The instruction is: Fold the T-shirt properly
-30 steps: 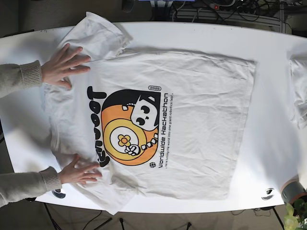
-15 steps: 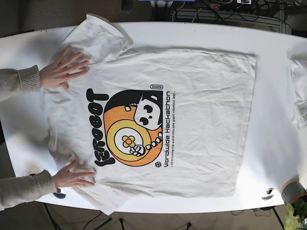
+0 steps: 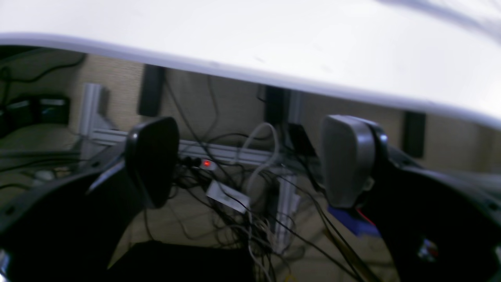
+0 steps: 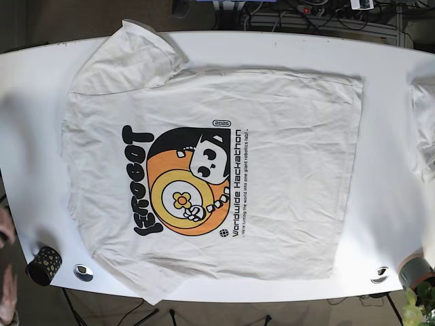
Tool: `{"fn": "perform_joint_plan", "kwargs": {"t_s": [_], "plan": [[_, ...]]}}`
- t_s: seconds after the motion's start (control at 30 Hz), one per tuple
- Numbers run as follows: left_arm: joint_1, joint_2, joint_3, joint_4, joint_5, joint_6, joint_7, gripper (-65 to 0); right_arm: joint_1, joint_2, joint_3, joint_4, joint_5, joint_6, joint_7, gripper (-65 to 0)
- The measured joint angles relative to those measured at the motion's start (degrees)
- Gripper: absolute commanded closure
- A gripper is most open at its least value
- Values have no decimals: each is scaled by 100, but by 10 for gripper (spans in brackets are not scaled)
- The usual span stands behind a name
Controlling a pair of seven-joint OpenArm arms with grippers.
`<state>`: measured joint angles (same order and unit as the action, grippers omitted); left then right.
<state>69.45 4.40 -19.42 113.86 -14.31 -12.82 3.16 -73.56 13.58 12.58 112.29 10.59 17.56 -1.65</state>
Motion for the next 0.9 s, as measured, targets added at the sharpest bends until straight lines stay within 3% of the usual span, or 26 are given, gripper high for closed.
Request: {"fn": "perform_joint_plan", "kwargs": {"t_s": [0.17,0.33,0.57,0.73,0.9], "plan": [[-284,2,-289,0,-531,-4,15,-518,127,-225,291,173,26,-17,-28,-144],[-647,-2,-562,11,-855,17,4,-518,551,-306,348,192,693,-13,-39,-152],[-905,-129,-527,9,-935,-11,26,-518,802,-291,350,201,1316,-20,-46,-154],[-1073,-236,-544,11,-935,-398,22,-518,997,-280,350,205,1657,-17,-48,-154],[-1226,-208,-542,7,-935,-599,111,-518,1167,20,352,203,2079,-26,-92,-155]]}}
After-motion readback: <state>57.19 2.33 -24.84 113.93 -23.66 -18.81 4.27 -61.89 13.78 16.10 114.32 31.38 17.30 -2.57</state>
